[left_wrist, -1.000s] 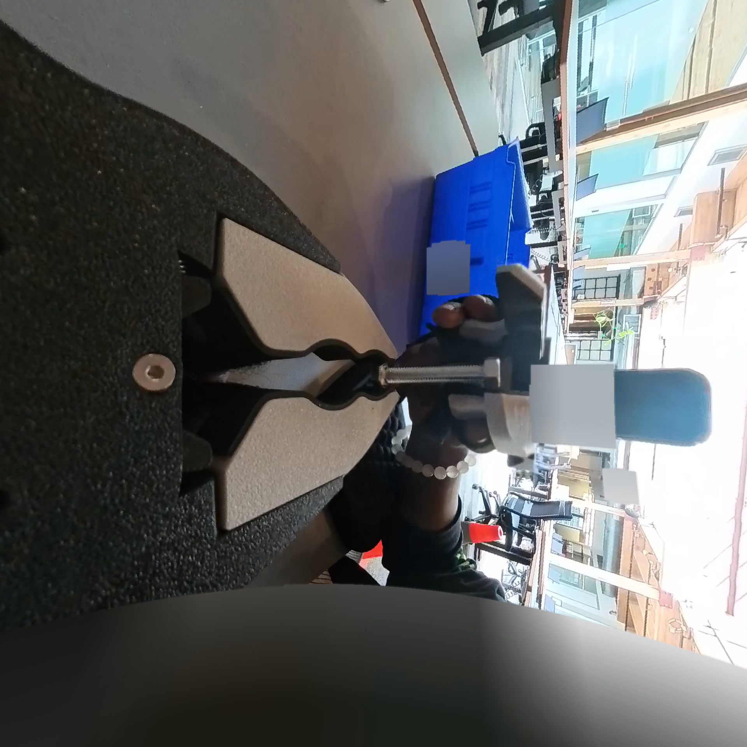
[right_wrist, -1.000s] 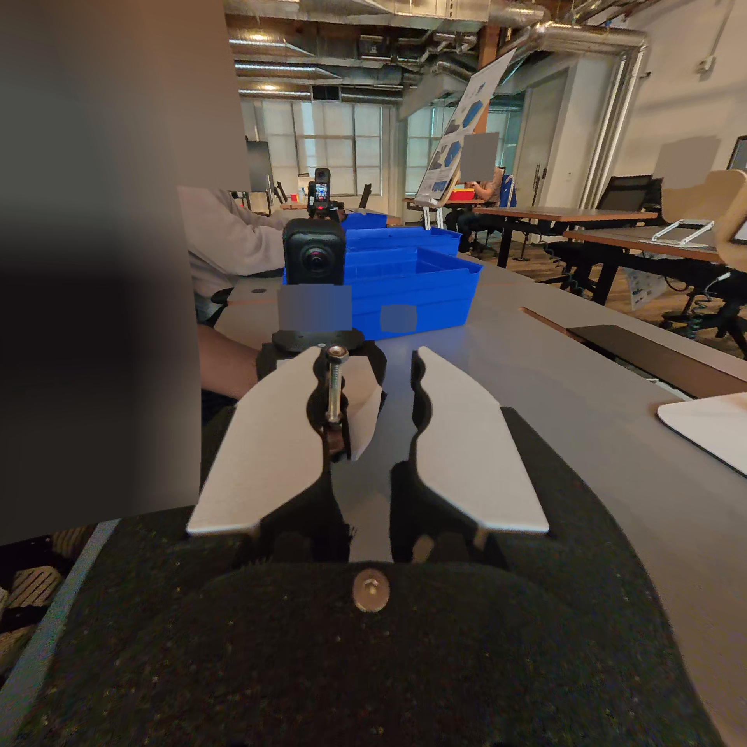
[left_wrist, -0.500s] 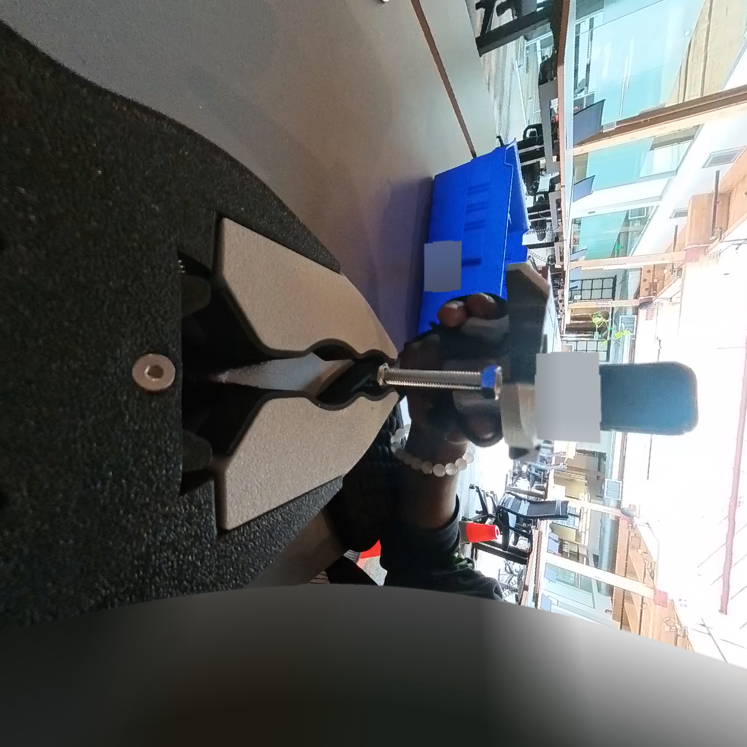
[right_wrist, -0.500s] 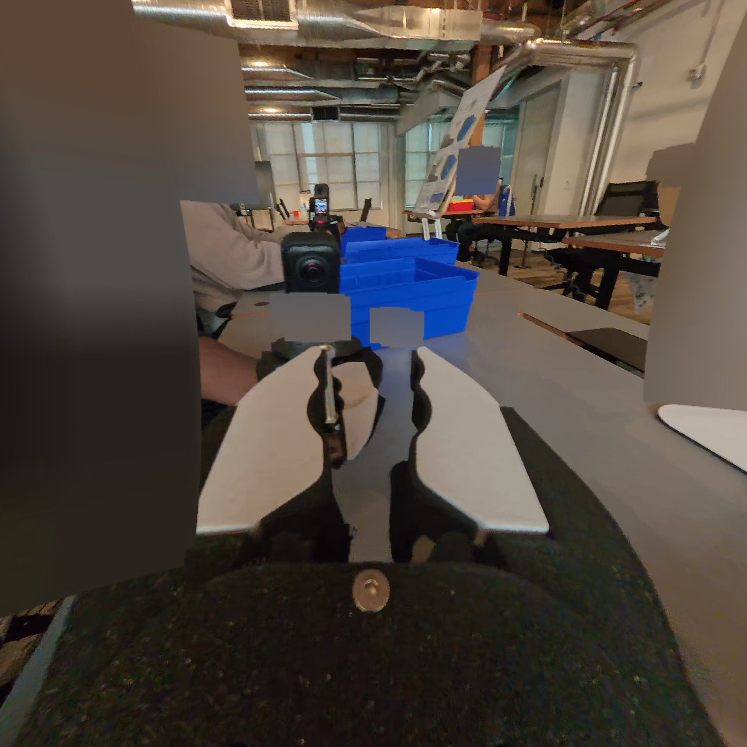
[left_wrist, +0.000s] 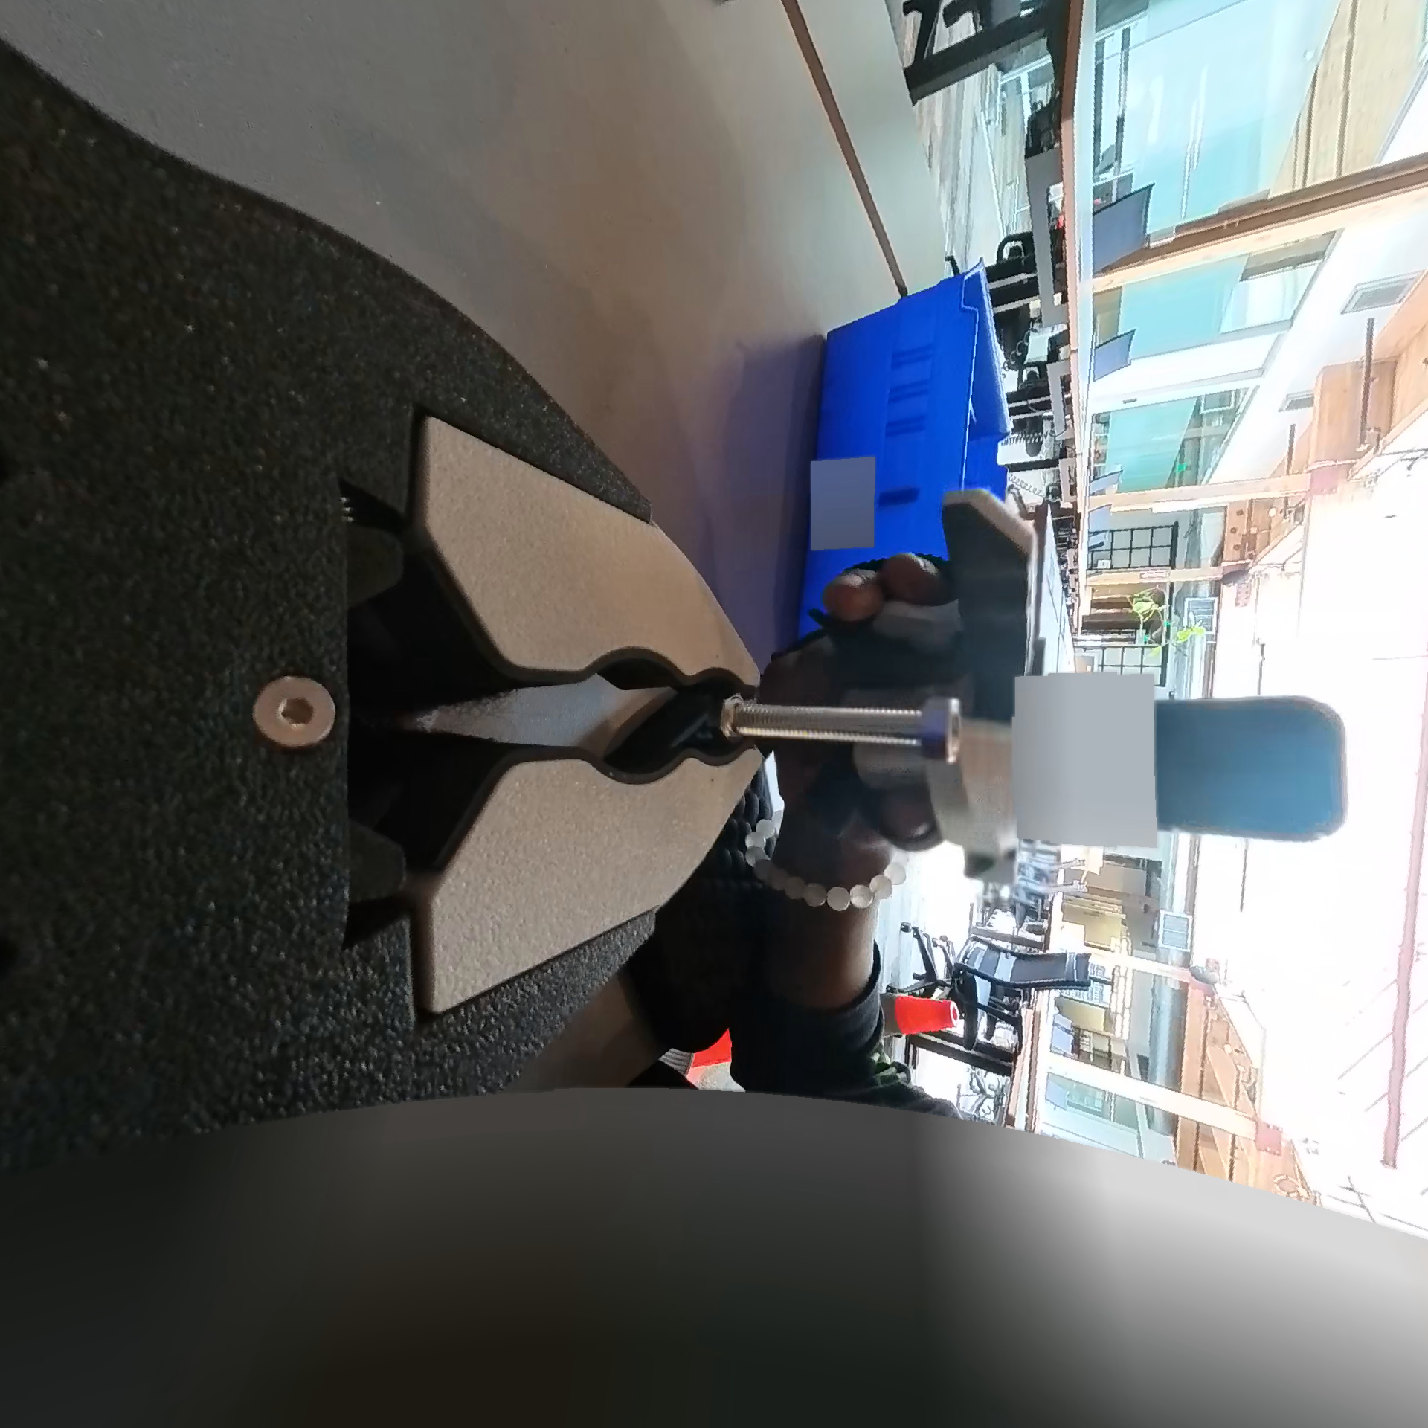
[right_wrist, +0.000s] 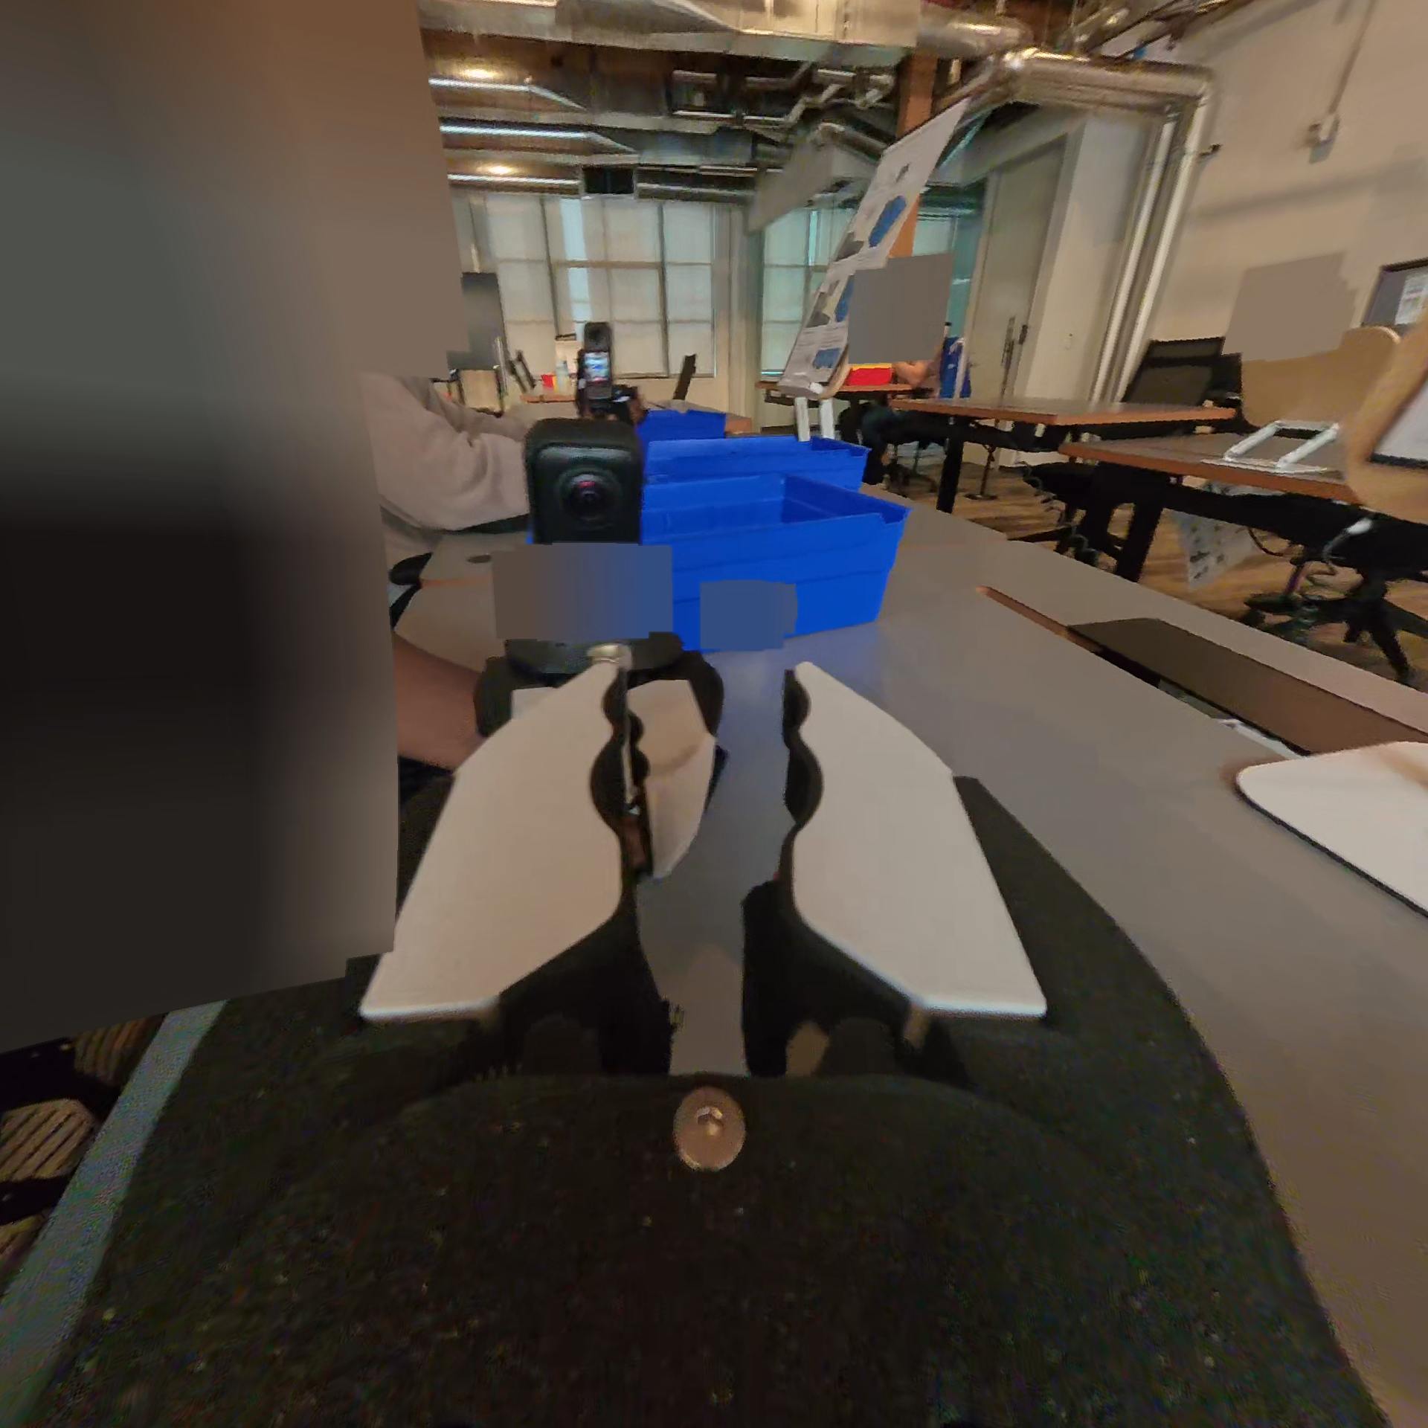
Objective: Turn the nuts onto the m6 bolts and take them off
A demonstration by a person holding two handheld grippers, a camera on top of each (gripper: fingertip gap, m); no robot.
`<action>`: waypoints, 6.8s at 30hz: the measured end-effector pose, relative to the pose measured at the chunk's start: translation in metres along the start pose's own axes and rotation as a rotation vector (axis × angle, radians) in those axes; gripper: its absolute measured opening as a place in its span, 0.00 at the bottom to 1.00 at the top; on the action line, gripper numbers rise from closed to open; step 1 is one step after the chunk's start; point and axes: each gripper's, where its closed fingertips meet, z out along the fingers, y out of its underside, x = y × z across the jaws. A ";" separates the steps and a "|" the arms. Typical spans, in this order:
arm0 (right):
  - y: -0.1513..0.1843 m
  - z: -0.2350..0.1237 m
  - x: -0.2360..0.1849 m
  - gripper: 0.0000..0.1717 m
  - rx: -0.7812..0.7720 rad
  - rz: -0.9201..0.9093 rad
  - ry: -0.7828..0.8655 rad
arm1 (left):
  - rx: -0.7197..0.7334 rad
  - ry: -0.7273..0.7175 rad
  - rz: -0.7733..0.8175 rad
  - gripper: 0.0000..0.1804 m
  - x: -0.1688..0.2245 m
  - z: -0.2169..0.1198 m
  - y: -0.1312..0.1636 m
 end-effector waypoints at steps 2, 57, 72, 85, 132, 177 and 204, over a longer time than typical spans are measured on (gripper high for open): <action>-0.003 -0.005 0.008 0.17 0.021 0.028 0.023 | 0.001 -0.002 -0.002 0.05 0.000 0.000 0.000; -0.007 -0.014 -0.003 0.15 -0.052 -0.141 -0.019 | 0.017 -0.005 -0.008 0.05 -0.002 -0.001 -0.002; 0.014 -0.015 0.014 0.12 -0.166 -0.117 0.043 | 0.026 -0.009 -0.005 0.05 -0.002 -0.003 -0.004; 0.052 -0.034 0.073 0.15 -0.950 -0.062 0.072 | 0.014 -0.003 0.000 0.05 0.000 -0.001 -0.002; 0.104 0.004 0.172 0.06 -1.490 -0.466 -0.335 | 0.014 0.019 0.003 0.05 0.002 -0.001 -0.002; 0.129 -0.347 0.115 0.06 -1.596 0.033 0.237 | 0.021 -0.005 0.004 0.05 0.000 -0.003 -0.003; -0.057 -0.104 0.030 0.14 -0.887 -0.389 0.051 | 0.002 0.006 0.021 0.05 0.003 0.000 -0.001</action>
